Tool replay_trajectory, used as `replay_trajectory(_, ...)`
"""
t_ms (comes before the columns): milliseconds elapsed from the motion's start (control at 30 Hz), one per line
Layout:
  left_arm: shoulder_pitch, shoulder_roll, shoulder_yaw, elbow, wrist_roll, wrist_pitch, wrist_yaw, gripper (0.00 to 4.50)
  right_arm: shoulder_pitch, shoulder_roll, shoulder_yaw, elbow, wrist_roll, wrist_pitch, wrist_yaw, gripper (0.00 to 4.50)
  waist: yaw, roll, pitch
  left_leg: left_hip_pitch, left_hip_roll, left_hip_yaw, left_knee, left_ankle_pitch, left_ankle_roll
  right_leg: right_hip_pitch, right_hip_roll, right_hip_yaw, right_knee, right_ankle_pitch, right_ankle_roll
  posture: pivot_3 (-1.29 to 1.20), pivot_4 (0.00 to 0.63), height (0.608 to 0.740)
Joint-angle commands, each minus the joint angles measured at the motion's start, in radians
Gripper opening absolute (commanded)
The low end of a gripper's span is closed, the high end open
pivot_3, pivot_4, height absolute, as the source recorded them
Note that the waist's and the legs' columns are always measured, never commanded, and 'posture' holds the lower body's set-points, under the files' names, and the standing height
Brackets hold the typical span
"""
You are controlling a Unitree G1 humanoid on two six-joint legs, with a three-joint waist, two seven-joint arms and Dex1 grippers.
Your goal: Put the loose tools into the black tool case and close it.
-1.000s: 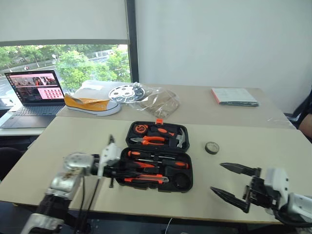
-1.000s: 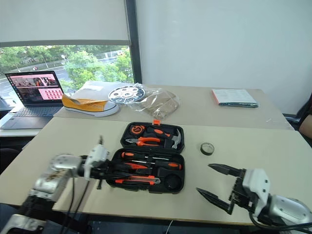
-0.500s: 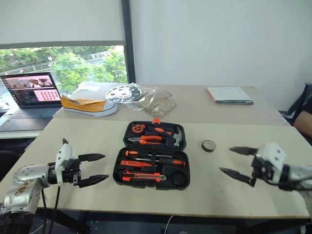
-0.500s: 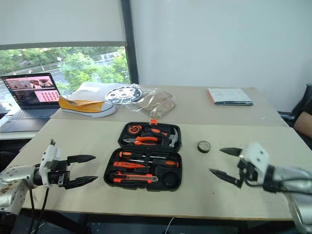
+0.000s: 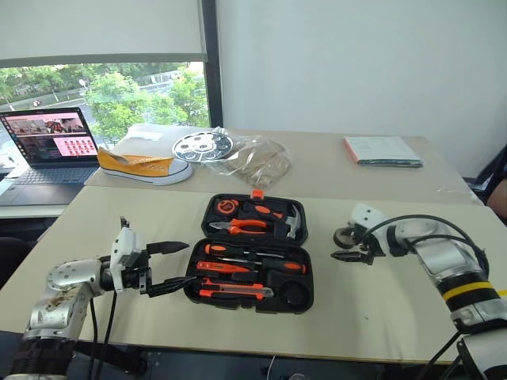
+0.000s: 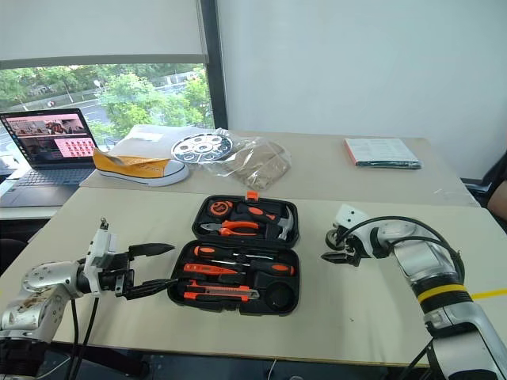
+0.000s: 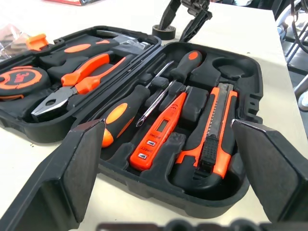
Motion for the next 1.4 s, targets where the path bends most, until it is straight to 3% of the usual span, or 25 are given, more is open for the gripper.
replay_trajectory(33,0.006,0.014,0.012,-0.037,-0.004,-0.003,0.003,4.5,-0.038,-0.006,-0.005,0.027,-0.027,-0.014,0.017,2.1,-0.002,0.0,0.0,0.0,0.0,0.0,0.0,0.0,0.0,0.0,0.0,0.0,-0.001,0.0,0.0,0.0,0.15,0.74)
replay_trajectory(233,0.002,0.011,0.006,-0.046,-0.006,-0.013,-0.008,4.5,-0.047,-0.022,-0.046,-0.015,0.023,-0.053,0.104,0.05,-0.005,0.0,0.0,0.003,0.0,0.0,0.001,0.001,-0.002,0.0,0.0,0.002,0.001,0.0,0.0,0.0,0.15,0.74)
replay_trajectory(333,0.005,0.008,-0.001,-0.056,-0.006,-0.018,-0.018,4.5,0.011,-0.03,-0.101,-0.21,0.221,-0.055,0.328,0.05,-0.005,0.001,0.001,0.004,0.001,0.0,0.001,0.001,-0.003,0.0,0.0,0.002,0.002,0.0,0.0,0.0,0.15,0.74)
replay_trajectory(400,0.01,0.008,-0.007,-0.057,-0.001,-0.021,-0.021,4.5,0.058,-0.04,-0.105,-0.385,0.322,0.059,0.384,0.05,-0.005,0.002,0.001,0.004,0.001,0.0,0.001,0.001,-0.003,0.001,0.001,0.002,0.002,0.0,0.0,0.0,0.15,0.74)
replay_trajectory(633,0.033,0.008,-0.022,-0.075,0.002,-0.017,-0.023,4.5,0.149,-0.039,-0.024,-0.758,0.388,0.366,0.264,0.05,-0.003,0.002,0.001,0.004,0.001,-0.001,0.003,0.001,-0.003,0.001,0.0,0.002,0.003,0.001,-0.001,0.0,0.15,0.74)
replay_trajectory(800,0.047,0.015,-0.025,-0.066,0.008,-0.025,-0.035,4.5,0.174,-0.074,0.096,-0.778,0.275,0.383,0.211,0.05,-0.001,0.002,0.001,0.004,0.001,-0.001,0.004,0.001,-0.003,0.001,0.0,0.002,0.003,0.001,-0.002,0.0,0.15,0.74)
replay_trajectory(1167,0.035,0.024,-0.011,0.01,0.024,-0.069,-0.069,4.5,0.114,-0.018,0.208,-0.679,0.175,0.389,0.171,0.05,-0.003,0.0,0.0,0.004,0.0,-0.001,0.004,0.001,-0.002,0.002,0.0,0.002,0.003,0.001,-0.002,0.0,0.15,0.74)
replay_trajectory(1200,0.037,0.026,-0.01,0.014,0.024,-0.072,-0.069,4.5,0.105,-0.033,0.221,-0.692,0.181,0.398,0.2,0.78,-0.003,0.0,0.0,0.005,0.001,-0.001,0.005,0.001,-0.002,0.002,0.0,0.002,0.003,0.001,-0.002,0.0,0.15,0.74)
replay_trajectory(1267,0.04,0.029,-0.006,0.021,0.025,-0.077,-0.069,4.5,0.095,-0.027,0.211,-0.701,0.191,0.388,0.199,1.18,-0.003,0.0,0.0,0.004,0.001,0.0,0.006,0.001,-0.002,0.002,0.0,0.002,0.003,0.001,-0.002,0.0,0.15,0.74)
replay_trajectory(1400,0.043,0.036,0.018,0.04,0.023,-0.071,-0.048,4.5,0.059,-0.005,0.094,-0.719,0.333,0.413,0.252,2.6,0.0,0.0,0.0,0.004,0.001,-0.001,0.006,0.001,-0.002,0.001,0.0,0.003,0.003,0.001,-0.002,0.0,0.15,0.74)
